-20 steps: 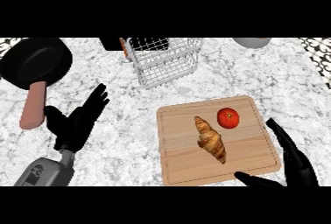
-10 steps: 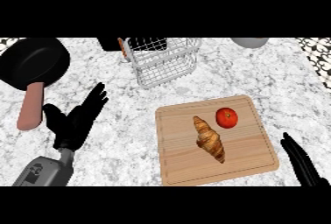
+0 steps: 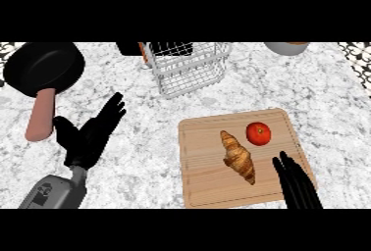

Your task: Pick the croissant from the cutting board and place it in the tiered basket

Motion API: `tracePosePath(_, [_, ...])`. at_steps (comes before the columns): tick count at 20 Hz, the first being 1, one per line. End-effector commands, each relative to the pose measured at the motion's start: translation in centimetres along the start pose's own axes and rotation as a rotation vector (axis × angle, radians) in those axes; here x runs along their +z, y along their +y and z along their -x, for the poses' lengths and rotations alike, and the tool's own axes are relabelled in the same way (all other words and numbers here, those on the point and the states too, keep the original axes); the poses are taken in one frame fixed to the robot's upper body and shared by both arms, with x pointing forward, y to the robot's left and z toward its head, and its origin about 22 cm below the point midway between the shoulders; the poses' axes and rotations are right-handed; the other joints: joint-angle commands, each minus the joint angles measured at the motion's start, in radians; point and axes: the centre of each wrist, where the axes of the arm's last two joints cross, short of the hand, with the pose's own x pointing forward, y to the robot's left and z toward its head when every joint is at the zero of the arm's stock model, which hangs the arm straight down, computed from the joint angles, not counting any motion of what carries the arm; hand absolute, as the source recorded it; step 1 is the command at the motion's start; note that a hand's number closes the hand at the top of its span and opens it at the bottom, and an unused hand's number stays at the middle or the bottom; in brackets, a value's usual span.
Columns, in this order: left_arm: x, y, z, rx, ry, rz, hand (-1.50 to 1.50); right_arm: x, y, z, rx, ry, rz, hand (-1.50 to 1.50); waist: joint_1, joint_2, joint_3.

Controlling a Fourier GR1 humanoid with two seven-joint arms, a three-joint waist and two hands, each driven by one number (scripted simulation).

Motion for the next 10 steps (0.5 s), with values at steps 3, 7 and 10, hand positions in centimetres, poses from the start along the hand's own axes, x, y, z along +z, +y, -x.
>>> tracePosePath(3, [-0.9, -1.8, 0.1, 0.000, -0.005, 0.006, 0.00, -1.0, 3.3, -4.0, 0.176, 0.120, -0.025, -1.50, -0.001, 0.001, 0.003])
tracePosePath(7, [-1.9, -1.1, -1.8, -0.004, -0.009, -0.005, 0.00, -0.1, 4.4, -6.4, 0.211, 0.172, -0.059, -1.50, -0.006, 0.000, 0.003])
tracePosePath(10, [-0.1, 0.9, -1.5, -0.021, -0.004, -0.001, 0.00, -2.8, 6.6, -5.5, 0.187, 0.191, -0.080, -1.50, 0.002, 0.000, 0.004])
